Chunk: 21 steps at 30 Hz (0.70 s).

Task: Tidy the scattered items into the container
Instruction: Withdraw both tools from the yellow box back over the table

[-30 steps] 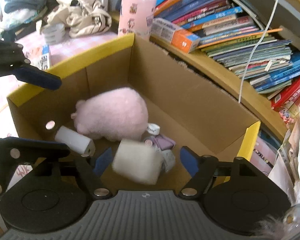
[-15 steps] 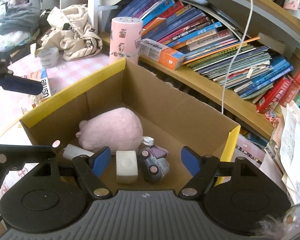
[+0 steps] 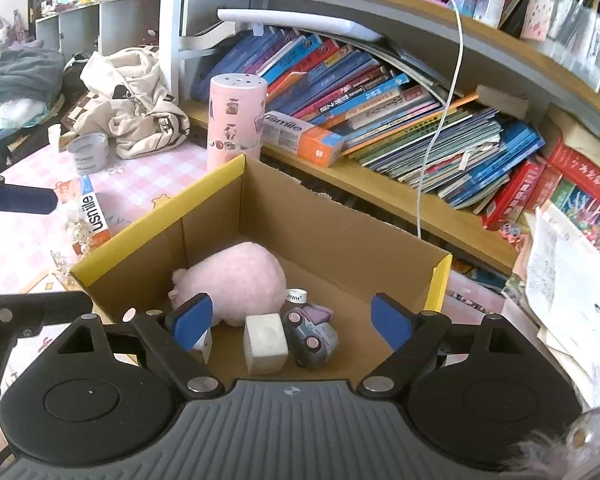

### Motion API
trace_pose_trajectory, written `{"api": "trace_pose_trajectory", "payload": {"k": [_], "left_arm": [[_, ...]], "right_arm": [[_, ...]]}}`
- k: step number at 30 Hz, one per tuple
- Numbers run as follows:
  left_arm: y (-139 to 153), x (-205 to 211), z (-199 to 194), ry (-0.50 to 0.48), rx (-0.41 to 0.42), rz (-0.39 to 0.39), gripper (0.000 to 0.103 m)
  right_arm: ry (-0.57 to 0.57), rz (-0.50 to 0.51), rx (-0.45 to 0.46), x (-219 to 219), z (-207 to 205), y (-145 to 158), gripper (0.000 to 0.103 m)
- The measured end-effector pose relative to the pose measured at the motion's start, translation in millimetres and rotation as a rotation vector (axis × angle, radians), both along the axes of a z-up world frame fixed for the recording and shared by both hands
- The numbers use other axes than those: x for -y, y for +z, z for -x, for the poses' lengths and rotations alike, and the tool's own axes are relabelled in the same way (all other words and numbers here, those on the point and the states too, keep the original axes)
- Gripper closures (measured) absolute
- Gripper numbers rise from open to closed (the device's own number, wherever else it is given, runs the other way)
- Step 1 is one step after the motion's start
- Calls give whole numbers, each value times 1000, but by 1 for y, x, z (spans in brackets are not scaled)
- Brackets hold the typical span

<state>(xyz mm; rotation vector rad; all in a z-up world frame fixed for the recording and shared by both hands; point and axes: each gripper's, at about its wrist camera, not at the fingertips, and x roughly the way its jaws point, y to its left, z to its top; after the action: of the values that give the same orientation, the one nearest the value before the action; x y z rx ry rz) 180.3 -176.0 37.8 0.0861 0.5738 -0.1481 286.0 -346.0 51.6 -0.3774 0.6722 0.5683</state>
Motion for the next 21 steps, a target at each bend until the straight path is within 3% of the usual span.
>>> {"api": "trace_pose_trajectory", "payload": {"k": [15,21], "left_arm": [[5,-32,41,-76,29,-22,7],[4,-51,55,-81,25,-15,6]], "right_arm": [[-151,-23,43,-16,58,3,13],[-159,-45,102,-37,90,9,6]]}}
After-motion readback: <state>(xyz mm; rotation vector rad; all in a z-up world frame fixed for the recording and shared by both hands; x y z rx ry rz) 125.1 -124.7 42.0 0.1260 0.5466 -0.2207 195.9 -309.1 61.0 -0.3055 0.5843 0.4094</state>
